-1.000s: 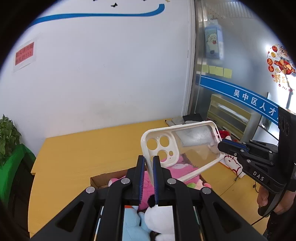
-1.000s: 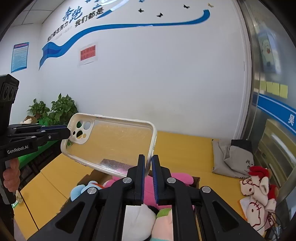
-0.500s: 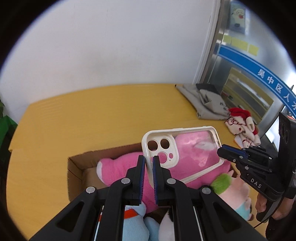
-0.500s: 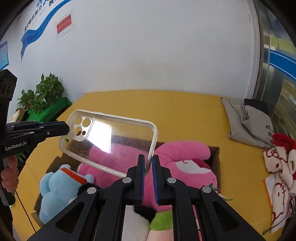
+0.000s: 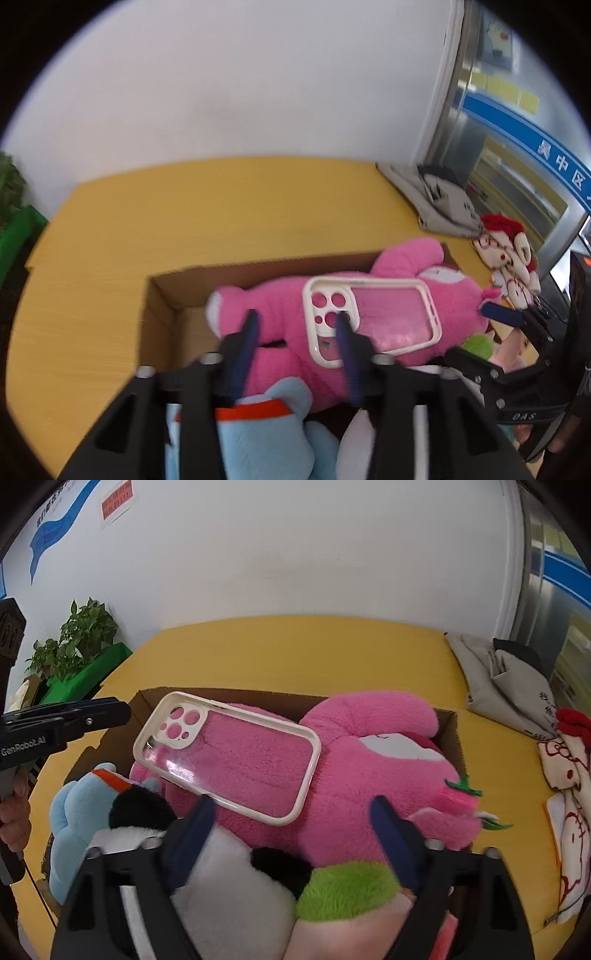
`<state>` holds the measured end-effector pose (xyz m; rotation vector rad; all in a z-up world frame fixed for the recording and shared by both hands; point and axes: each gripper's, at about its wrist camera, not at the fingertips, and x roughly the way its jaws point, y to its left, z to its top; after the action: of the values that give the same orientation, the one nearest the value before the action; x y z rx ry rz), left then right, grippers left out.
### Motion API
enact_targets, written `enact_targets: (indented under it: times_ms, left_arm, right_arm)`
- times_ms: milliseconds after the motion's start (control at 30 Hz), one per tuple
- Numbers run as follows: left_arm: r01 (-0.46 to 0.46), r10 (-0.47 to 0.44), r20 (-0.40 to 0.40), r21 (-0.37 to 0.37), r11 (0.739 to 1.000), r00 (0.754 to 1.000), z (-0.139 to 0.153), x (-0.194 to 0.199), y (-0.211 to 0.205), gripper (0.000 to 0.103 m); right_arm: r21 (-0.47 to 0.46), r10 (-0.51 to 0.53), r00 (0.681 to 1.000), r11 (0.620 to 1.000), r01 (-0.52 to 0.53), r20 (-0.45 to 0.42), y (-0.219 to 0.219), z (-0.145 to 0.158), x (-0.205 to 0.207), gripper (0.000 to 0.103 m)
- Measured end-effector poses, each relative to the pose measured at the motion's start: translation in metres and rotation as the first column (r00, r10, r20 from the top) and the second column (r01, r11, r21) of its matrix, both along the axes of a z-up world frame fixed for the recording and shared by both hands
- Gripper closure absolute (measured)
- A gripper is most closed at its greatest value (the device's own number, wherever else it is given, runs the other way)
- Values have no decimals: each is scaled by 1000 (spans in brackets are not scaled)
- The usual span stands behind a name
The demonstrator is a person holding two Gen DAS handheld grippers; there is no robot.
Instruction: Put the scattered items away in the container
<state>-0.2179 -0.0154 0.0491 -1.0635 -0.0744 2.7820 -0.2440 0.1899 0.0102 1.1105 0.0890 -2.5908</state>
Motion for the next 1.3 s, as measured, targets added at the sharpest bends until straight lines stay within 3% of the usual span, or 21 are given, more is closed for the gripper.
enact_targets:
  times_ms: [33, 167, 400, 533, 767, 967, 1300]
  left_arm:
    - [-20, 20, -55, 0, 1000, 998, 11, 16, -2, 25]
    - [-58, 56, -211, -5, 998, 976, 39, 83, -4, 23]
    - [-94, 87, -269, -11, 996, 959, 34, 162, 6, 23]
    - [-102, 112, -277, 50, 993, 954, 23, 195, 10, 22]
    - [-136, 143, -261, 42, 990, 955, 8, 216, 19, 22]
    - [-209, 200, -283, 0, 978, 938, -6, 229, 26, 22]
    - [-197, 181, -244, -42, 980, 953, -32, 240, 43, 22]
  right_arm:
    - [-1, 4, 1000, 1000, -4, -20, 0, 6, 12, 4]
    - [9, 7, 994, 1000, -6, -106, -2, 28, 65, 2]
    - [49, -6, 981, 999, 15, -192, -2, 47, 139, 1]
    - [53, -14, 979, 998, 25, -201, 3, 45, 167, 0]
    - [55, -23, 977, 998, 36, -210, 14, 39, 196, 0]
    - [70, -36, 979, 996, 51, -202, 18, 24, 210, 0]
    - [42, -64, 982, 997, 72, -176, 33, -5, 230, 0]
